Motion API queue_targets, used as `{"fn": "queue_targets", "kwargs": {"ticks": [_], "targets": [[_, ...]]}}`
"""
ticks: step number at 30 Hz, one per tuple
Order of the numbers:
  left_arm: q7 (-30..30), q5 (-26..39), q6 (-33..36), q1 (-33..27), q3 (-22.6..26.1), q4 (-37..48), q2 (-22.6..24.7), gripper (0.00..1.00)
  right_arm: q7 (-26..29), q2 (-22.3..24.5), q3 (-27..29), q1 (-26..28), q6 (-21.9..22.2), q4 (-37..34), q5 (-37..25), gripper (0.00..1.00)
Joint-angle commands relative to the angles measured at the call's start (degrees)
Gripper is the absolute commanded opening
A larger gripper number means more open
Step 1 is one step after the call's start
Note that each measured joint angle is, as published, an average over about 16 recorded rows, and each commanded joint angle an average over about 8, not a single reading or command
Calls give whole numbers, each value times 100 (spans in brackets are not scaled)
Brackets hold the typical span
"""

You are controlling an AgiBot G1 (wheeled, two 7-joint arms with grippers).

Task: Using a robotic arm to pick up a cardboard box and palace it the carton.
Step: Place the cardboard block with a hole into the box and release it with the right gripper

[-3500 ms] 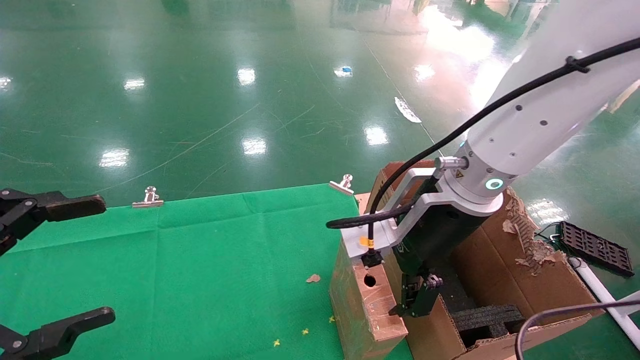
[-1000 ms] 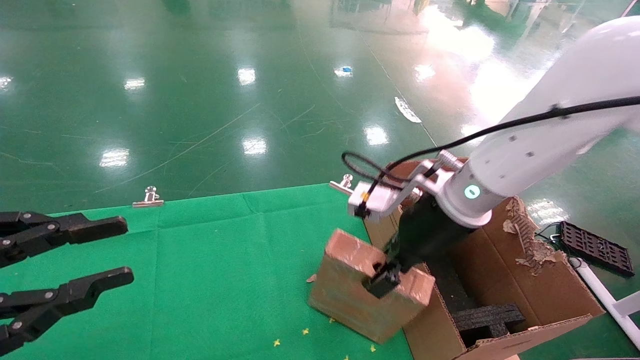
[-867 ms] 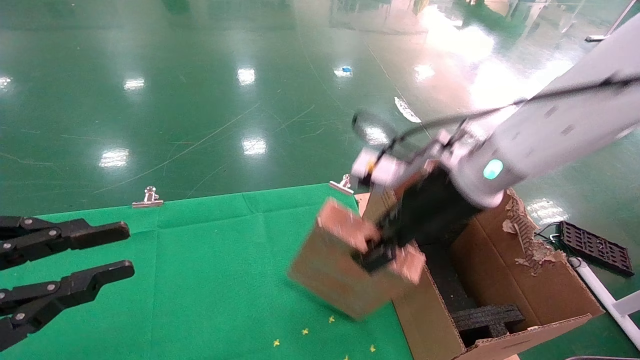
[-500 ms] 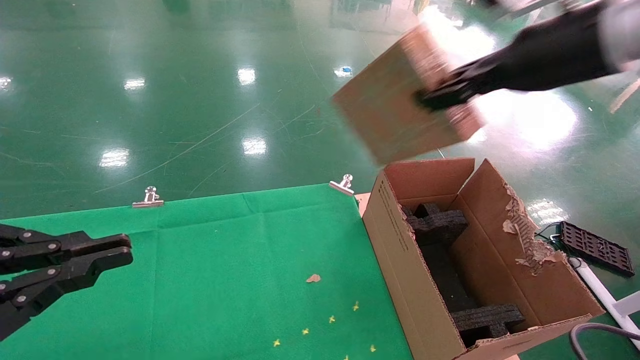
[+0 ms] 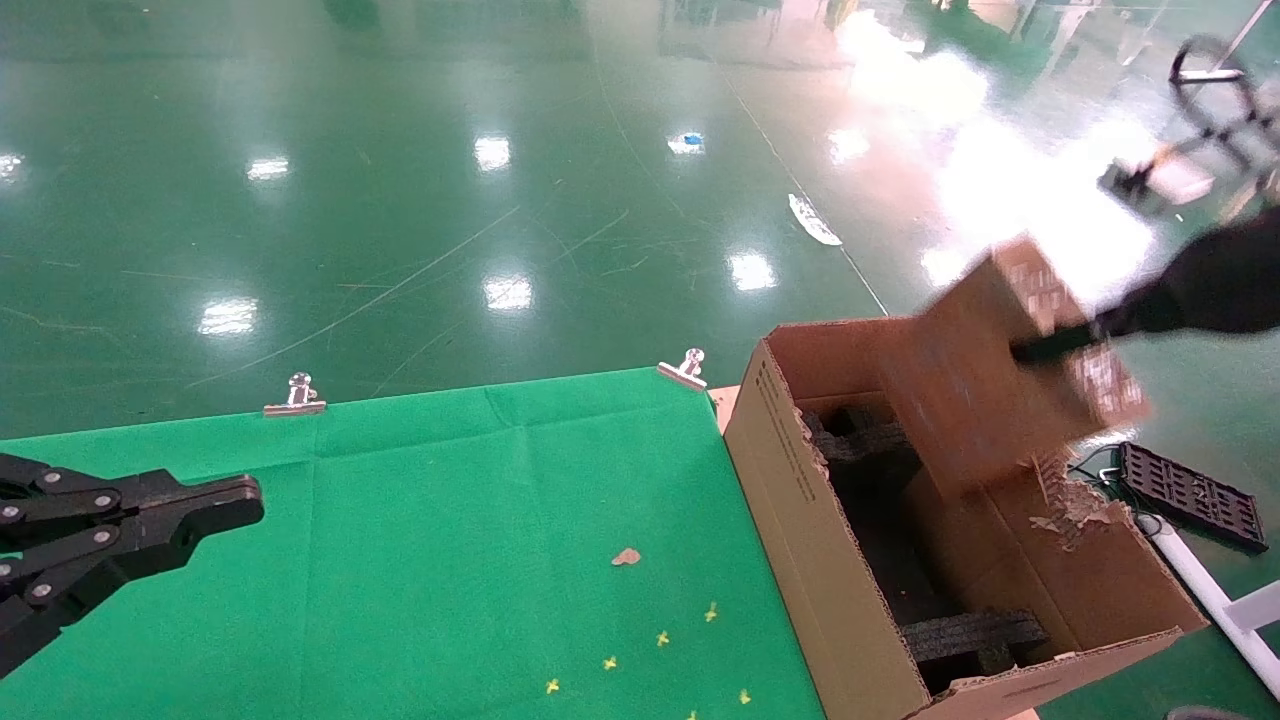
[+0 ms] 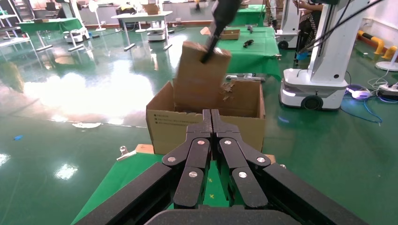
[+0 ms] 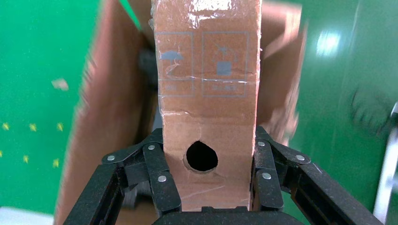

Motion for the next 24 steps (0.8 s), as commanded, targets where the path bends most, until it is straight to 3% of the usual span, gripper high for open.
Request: {"fn": "queue_targets", "kwargs": {"ticks": [1, 11, 24], "targets": [[0, 0, 0, 0, 1, 0, 0, 100, 18, -46, -84, -179, -91, -295, -22, 0], [2, -3, -2, -1, 4, 0, -2, 100, -70, -481, -187, -1122, 219, -1674, 73, 0], [4, -6, -4, -2, 9, 0, -4, 100, -170, -953, -110, -1970, 793, -2575, 254, 0]]}}
